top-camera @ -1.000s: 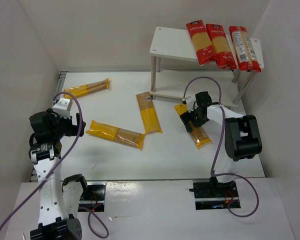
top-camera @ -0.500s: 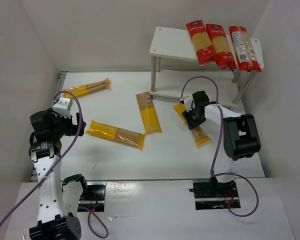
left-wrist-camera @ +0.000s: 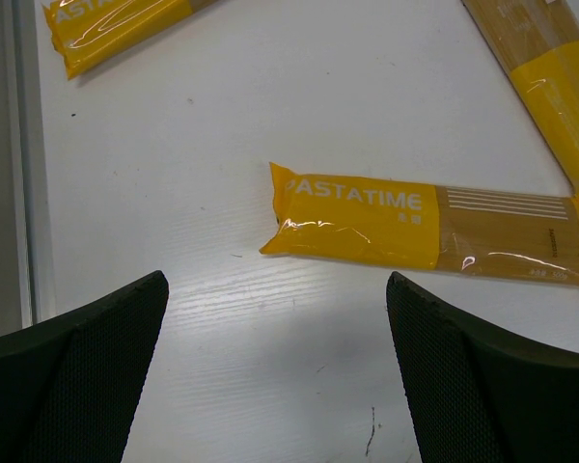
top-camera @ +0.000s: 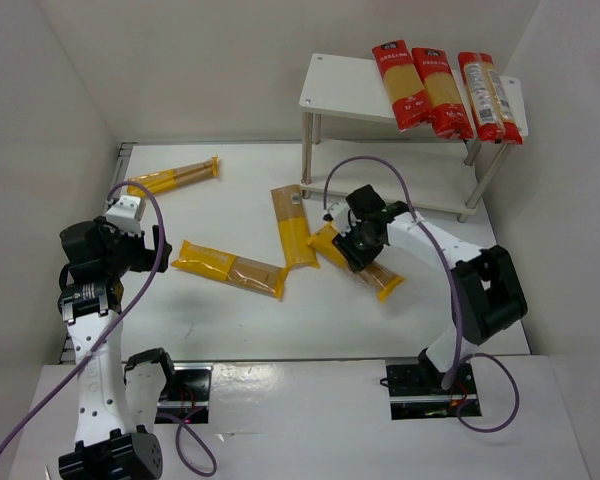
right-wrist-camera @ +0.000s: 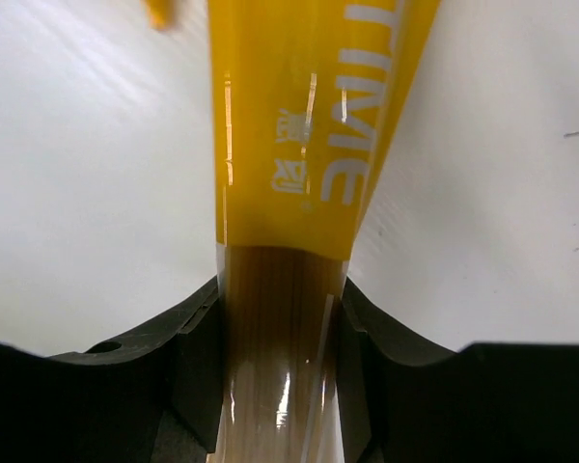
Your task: Place and organize the pasta boxes and bags onto the shelf
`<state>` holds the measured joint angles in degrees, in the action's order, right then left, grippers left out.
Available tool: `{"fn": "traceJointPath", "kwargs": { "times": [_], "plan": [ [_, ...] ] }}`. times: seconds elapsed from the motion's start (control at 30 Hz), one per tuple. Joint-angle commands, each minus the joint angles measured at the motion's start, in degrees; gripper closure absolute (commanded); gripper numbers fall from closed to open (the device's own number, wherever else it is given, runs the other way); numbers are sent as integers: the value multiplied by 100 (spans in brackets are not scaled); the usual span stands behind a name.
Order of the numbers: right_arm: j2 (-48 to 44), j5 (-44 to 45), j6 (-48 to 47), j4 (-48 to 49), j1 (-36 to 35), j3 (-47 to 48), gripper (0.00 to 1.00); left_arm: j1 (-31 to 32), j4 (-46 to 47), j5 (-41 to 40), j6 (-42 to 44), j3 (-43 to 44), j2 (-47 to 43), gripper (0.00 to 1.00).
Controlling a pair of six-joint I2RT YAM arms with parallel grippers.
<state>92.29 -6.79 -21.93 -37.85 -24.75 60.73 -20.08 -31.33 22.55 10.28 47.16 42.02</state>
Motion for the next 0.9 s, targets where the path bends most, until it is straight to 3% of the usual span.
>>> {"fn": "traceJointPath", "kwargs": {
  "times": [0.0, 0.43, 0.87],
  "plan": [
    [-721, -534, 356, -372, -458, 1027, 100, -23, 198, 22, -44, 118, -18, 1],
    [-414, -587, 611, -917, -776, 3620, 100, -23, 250, -31, -44, 118, -18, 1],
    [983, -403, 769, -1725, -777, 7741, 100, -23, 250, -31, -44, 118, 96, 1]
  ]
}}
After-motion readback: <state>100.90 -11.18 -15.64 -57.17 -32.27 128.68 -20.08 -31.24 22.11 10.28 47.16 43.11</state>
